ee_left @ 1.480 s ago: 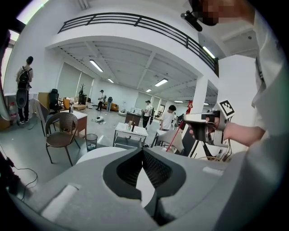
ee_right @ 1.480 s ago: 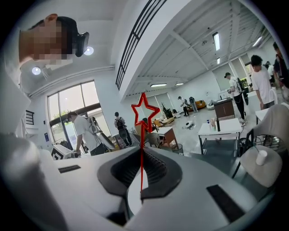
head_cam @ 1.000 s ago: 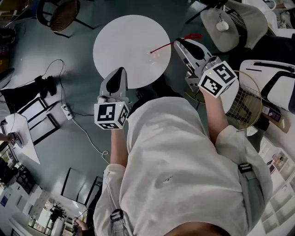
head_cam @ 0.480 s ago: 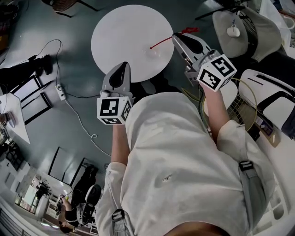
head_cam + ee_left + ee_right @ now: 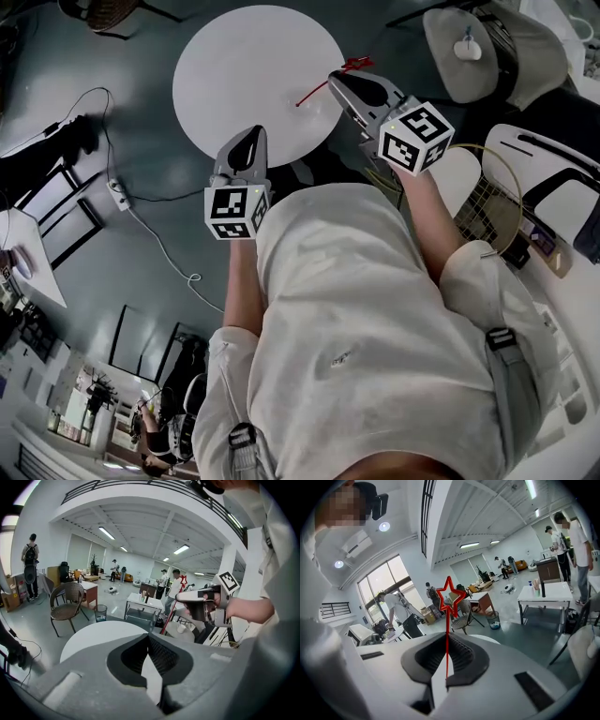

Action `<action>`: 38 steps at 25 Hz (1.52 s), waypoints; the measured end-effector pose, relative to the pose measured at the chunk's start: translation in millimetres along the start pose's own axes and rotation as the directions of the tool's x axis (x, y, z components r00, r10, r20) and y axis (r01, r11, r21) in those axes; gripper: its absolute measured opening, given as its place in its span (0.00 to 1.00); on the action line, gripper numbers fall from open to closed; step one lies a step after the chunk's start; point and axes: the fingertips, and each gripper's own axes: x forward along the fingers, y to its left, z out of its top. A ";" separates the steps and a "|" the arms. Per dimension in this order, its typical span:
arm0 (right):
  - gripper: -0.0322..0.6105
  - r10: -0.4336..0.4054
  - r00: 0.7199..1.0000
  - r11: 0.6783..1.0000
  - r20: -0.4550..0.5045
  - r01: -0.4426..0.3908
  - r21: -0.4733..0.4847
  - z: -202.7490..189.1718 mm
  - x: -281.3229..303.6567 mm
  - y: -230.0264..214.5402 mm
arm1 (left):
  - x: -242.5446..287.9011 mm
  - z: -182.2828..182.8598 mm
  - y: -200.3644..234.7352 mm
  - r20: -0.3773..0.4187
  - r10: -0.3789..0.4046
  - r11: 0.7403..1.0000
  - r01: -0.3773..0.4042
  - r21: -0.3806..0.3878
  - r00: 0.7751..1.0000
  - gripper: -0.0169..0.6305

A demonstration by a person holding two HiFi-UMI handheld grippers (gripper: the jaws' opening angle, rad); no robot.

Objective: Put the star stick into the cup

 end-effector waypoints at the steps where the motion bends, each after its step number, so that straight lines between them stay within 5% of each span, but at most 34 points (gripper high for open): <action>1: 0.08 -0.005 1.000 1.000 -0.005 0.005 0.003 -3.8 1.6 -1.0 | 4.3 -3.0 0.2 -0.006 -0.010 1.000 0.010 0.001 1.000 0.04; 20: 0.08 -0.064 0.992 0.997 -0.105 0.069 0.046 -70.3 28.8 -16.0 | 62.3 -91.0 -10.5 -0.193 -0.112 0.992 0.120 0.031 0.975 0.04; 38: 0.08 -0.059 0.986 0.996 -0.156 0.069 0.060 -96.3 38.3 -19.7 | 84.2 -131.3 -22.5 -0.255 -0.149 0.987 0.159 0.019 0.955 0.04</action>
